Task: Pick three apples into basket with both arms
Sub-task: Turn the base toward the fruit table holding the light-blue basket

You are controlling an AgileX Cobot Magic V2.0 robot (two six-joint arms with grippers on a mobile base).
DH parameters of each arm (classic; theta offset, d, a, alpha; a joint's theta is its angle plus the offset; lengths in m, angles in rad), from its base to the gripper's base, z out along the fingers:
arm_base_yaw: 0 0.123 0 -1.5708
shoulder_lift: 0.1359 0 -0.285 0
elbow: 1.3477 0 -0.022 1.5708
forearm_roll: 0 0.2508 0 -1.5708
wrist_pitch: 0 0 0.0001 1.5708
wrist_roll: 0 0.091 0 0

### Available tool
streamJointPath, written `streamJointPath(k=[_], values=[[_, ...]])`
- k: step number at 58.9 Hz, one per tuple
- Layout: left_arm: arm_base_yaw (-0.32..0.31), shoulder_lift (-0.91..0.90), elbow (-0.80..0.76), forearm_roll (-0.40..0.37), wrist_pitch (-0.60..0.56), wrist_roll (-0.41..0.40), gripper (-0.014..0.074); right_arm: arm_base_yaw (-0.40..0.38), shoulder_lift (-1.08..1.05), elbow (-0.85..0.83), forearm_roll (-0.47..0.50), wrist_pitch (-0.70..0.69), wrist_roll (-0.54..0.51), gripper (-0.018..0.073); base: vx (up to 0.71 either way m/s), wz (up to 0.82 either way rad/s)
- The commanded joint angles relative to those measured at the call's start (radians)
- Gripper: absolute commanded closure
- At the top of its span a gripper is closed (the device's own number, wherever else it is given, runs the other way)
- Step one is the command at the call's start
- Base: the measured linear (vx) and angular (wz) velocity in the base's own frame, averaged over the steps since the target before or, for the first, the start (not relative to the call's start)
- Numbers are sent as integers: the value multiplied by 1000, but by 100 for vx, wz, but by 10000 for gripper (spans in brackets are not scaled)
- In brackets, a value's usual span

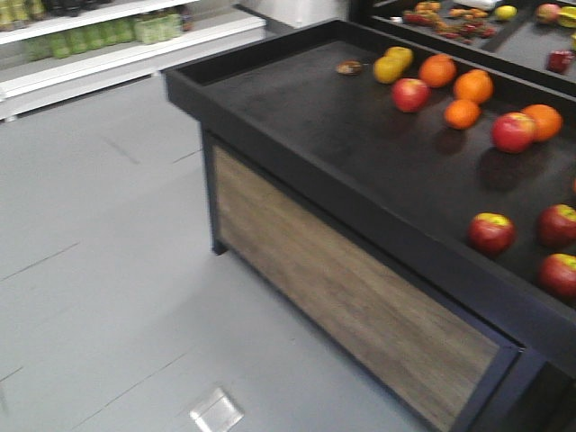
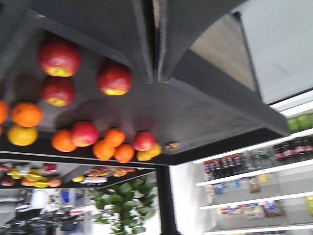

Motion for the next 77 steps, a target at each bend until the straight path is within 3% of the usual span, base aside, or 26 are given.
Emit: streamJointPath(k=[1,77], values=[[1,-13,-25,-6,-74,-11,602,-4,-12,11,-9,-73,-8,568,14,-58],[1,-13,-25,-6,-74,-11,602,-4,-12,11,-9,-73,-8,568,10,-45]])
